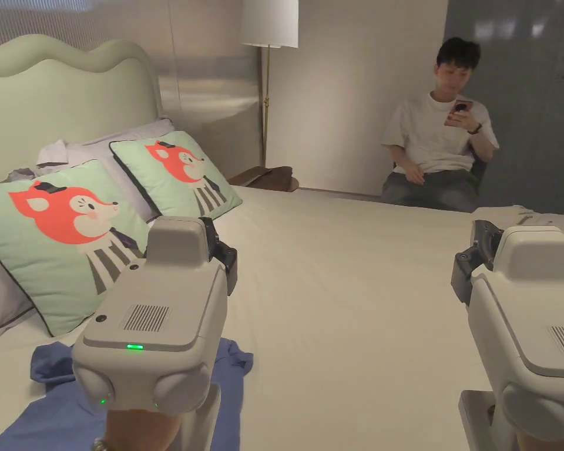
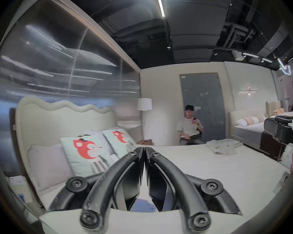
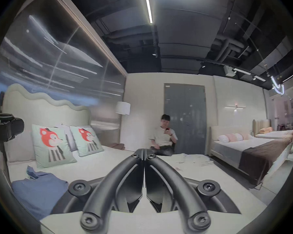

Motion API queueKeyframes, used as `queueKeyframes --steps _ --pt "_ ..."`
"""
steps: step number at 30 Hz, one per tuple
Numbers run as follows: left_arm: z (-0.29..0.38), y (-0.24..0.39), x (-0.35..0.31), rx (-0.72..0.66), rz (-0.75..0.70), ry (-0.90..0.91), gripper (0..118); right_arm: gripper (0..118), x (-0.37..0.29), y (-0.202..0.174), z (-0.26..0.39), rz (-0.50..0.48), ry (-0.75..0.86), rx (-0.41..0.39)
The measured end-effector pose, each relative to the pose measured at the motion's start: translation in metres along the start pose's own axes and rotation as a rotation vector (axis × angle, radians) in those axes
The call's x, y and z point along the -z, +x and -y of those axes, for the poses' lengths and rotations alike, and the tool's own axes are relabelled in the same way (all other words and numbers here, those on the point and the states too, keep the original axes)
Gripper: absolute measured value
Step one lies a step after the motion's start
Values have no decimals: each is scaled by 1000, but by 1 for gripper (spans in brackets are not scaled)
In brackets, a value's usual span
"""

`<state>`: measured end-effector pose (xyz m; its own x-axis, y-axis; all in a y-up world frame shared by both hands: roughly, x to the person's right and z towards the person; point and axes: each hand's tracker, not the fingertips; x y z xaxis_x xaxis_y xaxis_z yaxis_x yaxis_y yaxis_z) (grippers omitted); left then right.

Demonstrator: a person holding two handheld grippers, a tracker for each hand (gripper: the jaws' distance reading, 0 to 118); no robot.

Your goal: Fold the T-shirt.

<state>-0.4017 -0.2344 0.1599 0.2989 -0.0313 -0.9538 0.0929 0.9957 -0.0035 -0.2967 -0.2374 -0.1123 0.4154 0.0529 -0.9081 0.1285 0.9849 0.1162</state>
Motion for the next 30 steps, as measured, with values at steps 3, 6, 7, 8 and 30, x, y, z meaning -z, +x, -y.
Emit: queueKeyframes --steps 3,6,7,8,30 --pt "2 -26 -5 12 -63 -11 0 0 14 -22 4 -53 -3 17" --pt "5 -42 -6 0 -98 -30 0 0 18 -39 7 -94 -8 16" --pt "8 -46 -5 -2 -105 -38 0 0 20 -43 8 -101 -9 12" --pt "10 -48 -4 -3 -110 -43 0 0 22 -46 10 -109 -14 8" --pt "192 -46 97 -217 14 -955 96 0 53 -46 85 -100 -207 -41"
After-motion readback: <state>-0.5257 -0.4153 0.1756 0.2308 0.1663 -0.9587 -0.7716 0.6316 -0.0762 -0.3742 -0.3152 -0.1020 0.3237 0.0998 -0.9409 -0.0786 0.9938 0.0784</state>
